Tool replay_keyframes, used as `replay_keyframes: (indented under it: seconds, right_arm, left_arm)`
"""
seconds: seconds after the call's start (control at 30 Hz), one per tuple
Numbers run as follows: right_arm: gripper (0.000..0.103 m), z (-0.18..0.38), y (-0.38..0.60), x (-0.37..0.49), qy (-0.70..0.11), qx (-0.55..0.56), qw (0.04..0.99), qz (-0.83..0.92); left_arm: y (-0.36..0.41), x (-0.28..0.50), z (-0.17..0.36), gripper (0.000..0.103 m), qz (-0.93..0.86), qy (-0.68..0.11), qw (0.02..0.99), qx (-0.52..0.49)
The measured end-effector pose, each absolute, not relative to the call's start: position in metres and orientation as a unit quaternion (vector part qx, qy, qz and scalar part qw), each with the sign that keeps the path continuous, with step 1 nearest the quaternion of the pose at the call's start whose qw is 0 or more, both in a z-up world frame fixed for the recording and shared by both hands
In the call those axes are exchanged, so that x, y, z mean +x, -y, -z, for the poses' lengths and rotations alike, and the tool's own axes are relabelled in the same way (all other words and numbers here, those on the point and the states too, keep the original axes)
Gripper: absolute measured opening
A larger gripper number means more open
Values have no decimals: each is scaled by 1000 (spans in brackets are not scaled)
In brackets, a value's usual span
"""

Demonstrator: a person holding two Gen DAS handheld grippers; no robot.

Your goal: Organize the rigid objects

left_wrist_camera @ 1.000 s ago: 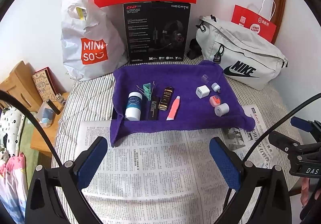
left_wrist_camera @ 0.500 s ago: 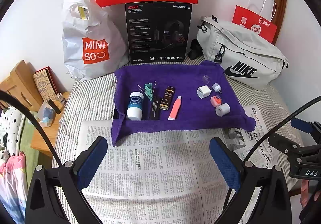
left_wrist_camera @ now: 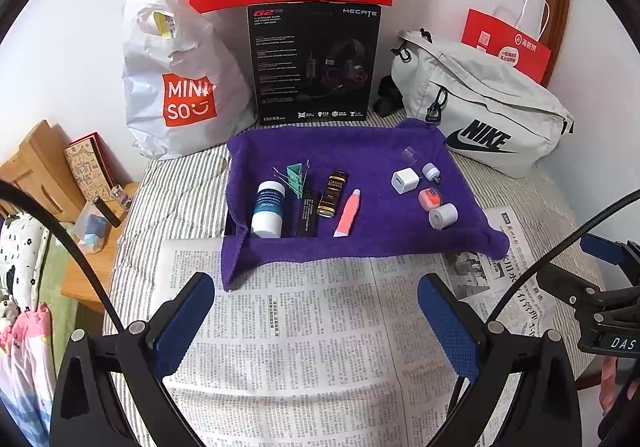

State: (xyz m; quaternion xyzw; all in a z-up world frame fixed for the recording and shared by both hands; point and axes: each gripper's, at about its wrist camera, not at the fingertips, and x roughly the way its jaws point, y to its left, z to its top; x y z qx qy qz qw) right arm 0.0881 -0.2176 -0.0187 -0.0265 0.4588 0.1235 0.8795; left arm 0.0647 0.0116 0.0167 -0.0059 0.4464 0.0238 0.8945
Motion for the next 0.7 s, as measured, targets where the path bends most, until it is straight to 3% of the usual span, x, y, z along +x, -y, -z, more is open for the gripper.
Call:
replay_keyframes:
  seconds: [0.7]
  right_arm:
    - [103, 18, 216, 83, -455, -28, 881, -125]
  left_arm:
    - [-13, 61, -18, 103, -19, -446, 895, -7]
